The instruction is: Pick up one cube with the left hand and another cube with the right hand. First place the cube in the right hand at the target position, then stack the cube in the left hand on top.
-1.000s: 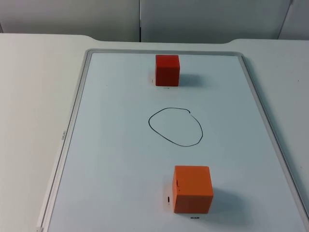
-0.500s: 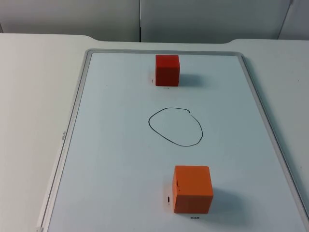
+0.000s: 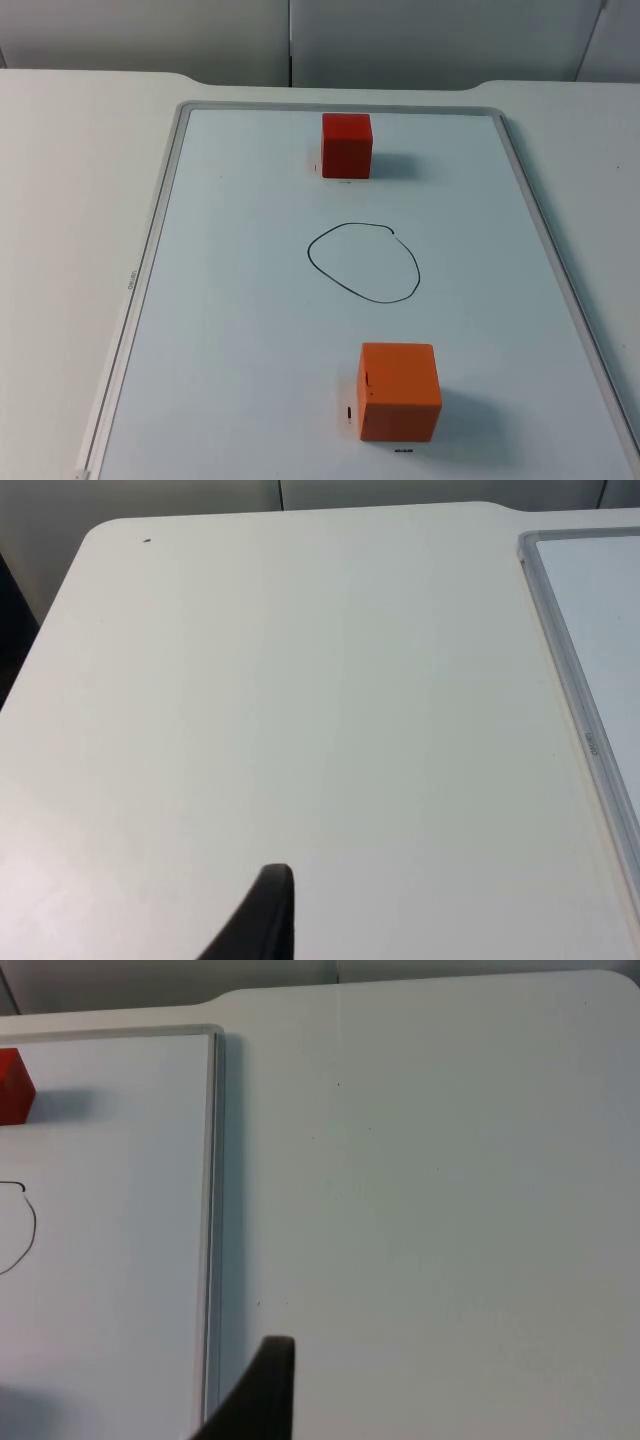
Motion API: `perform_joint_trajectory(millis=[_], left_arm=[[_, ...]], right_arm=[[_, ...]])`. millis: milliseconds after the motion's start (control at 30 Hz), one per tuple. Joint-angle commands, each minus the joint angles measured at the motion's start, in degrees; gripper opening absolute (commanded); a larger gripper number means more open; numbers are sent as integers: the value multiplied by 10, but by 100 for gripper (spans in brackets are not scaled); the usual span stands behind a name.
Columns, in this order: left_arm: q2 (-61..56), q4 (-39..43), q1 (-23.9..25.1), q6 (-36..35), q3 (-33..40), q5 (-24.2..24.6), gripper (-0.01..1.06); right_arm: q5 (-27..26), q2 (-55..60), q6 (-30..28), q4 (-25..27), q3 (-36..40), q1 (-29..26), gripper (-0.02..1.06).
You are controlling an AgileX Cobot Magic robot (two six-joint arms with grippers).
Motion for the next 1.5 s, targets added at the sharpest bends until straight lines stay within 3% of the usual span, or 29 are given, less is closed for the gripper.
perform_joint_trajectory(millis=[0,233,400,667,833,1033,1167,1467], left_arm=[[-2,-4,2,0,2,-5,105],[-2,-4,2,0,-4,-15,105],[37,-4,2,0,-26,-56,105],[159,-9,2,0,-82,-196,105],[245,-13,2,0,-141,-234,105],[332,-28,2,0,-211,-258,105],[427,-69,2,48,-299,-274,105],[563,-119,2,87,-396,-280,105]], right_arm=[[-6,-2,-4,3,5,1,105],[-6,-2,-4,3,5,1,105],[-6,-2,-4,3,5,1,105],[-6,-2,-4,3,5,1,105],[-6,-2,-4,3,5,1,105],[-6,-2,-4,3,5,1,105],[-6,-2,-4,3,5,1,105],[-6,-2,-4,3,5,1,105]])
